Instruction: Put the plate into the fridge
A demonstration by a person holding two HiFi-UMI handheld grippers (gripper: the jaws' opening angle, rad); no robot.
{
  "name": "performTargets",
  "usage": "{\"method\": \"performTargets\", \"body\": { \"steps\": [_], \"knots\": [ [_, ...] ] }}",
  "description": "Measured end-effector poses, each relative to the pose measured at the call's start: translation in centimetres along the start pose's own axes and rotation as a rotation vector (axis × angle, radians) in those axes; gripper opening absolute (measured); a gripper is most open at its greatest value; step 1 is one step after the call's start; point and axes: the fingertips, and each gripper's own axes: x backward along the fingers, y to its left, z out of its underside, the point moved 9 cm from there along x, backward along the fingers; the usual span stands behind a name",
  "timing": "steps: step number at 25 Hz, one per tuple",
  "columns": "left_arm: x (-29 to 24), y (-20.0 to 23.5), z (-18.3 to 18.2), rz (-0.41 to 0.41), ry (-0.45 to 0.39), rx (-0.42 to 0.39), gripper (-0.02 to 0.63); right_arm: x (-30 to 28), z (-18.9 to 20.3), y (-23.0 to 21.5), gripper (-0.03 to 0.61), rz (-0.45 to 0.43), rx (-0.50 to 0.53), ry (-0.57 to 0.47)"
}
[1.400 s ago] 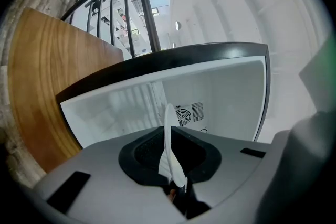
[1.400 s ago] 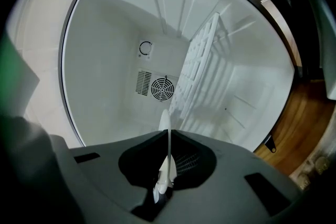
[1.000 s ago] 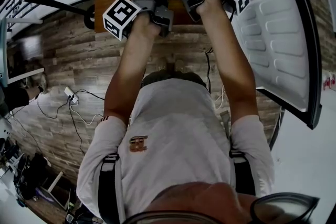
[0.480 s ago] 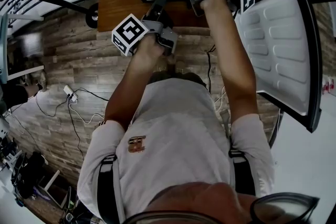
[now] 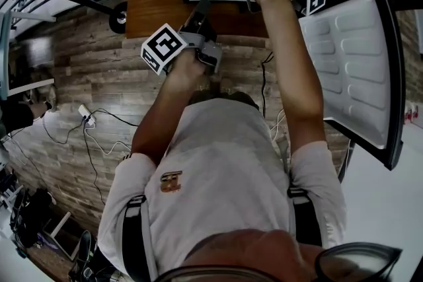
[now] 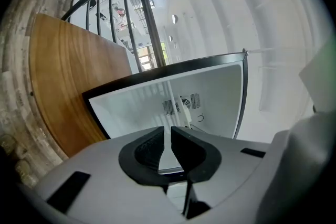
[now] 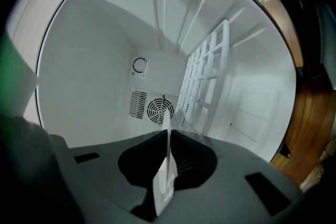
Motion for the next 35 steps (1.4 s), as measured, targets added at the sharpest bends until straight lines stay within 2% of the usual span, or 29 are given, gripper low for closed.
{"method": "performTargets", "body": {
  "steps": [6, 10, 16, 21, 31, 35],
  "knots": [
    [0.4, 0.3, -0.2, -0.002, -0.002, 0.004, 0.031, -0.3, 0.0, 0.4, 0.040, 0.005, -0.006, -0.032],
    [0.4, 0.8, 0.8, -0.006, 0.005, 0.007, 0.031, -0.1, -0.4, 0.0, 0.040, 0.008, 0.011, -0.031],
    [0.4, 0.8, -0.3, -0.008, 0.006, 0.009, 0.031, -0.5, 0.1, 0.9, 0.041, -0.003, 0.037, -0.038],
    [0.4, 1.2, 0.8, -0.003, 0.023, 0.010, 0.031, 0.4, 0.1, 0.4, 0.041, 0.009, 0.071, -0.020],
    [-5.5, -2.9, 0.0, 0.093, 0.051, -0.048, 0.030, 0.6, 0.1, 0.2, 0.041, -0.006, 0.074, 0.022],
    [-8.2, -3.7, 0.2, 0.096, 0.085, -0.051, 0.029, 0.6, 0.1, 0.1, 0.041, -0.007, 0.081, 0.039]
  ]
}}
